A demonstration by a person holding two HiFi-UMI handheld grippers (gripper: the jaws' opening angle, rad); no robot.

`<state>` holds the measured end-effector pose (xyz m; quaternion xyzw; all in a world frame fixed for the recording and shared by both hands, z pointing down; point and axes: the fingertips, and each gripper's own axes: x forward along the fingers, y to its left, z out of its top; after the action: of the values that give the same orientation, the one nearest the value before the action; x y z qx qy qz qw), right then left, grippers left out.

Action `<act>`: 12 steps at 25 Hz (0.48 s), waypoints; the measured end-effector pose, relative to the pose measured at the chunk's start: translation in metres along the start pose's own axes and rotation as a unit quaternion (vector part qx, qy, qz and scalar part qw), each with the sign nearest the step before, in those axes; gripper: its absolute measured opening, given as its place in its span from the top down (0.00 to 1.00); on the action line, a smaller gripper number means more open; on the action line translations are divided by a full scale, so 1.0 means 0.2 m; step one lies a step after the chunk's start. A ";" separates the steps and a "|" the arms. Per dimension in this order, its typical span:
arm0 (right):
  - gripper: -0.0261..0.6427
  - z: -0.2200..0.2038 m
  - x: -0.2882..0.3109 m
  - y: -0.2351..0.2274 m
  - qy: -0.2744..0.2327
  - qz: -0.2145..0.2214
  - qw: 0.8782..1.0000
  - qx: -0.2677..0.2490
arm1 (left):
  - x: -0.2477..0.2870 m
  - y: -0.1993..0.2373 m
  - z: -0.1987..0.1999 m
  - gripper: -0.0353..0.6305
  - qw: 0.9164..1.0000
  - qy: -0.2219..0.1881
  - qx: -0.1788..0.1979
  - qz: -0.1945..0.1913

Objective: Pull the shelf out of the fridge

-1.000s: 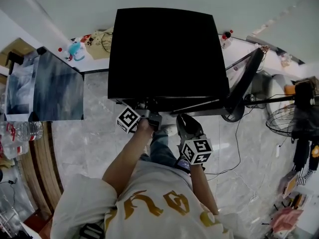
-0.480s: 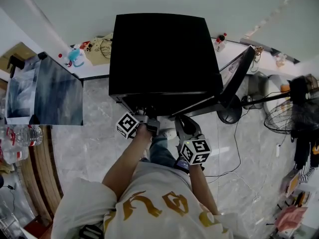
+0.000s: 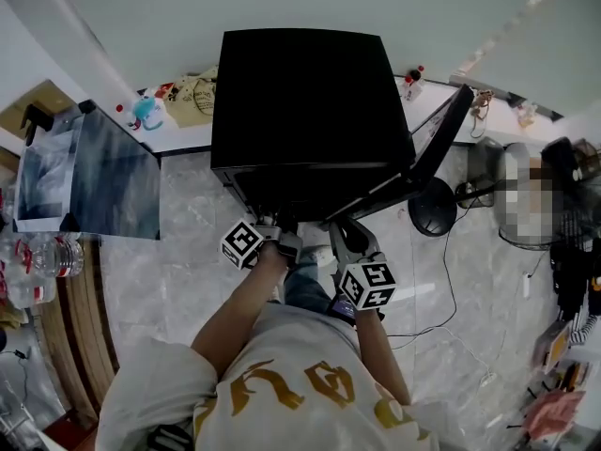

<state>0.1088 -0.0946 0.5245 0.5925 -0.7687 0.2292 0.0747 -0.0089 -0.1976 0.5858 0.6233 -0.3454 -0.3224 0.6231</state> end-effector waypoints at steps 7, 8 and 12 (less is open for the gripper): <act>0.83 0.01 -0.04 0.05 -0.012 0.004 1.000 -0.001 | -0.08 0.01 -0.04 0.93 1.000 0.003 -0.012 0.008; 0.83 0.01 -0.04 0.06 -0.013 0.005 1.000 -0.002 | -0.09 0.01 -0.04 0.93 1.000 0.003 -0.012 0.009; 0.83 0.00 -0.06 0.07 -0.015 0.005 1.000 -0.003 | -0.12 0.01 -0.05 0.92 1.000 0.005 -0.011 0.009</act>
<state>0.0999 -0.0811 0.5150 0.5920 -0.7731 0.2184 0.0642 -0.0138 -0.1712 0.5863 0.6149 -0.3436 -0.3176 0.6348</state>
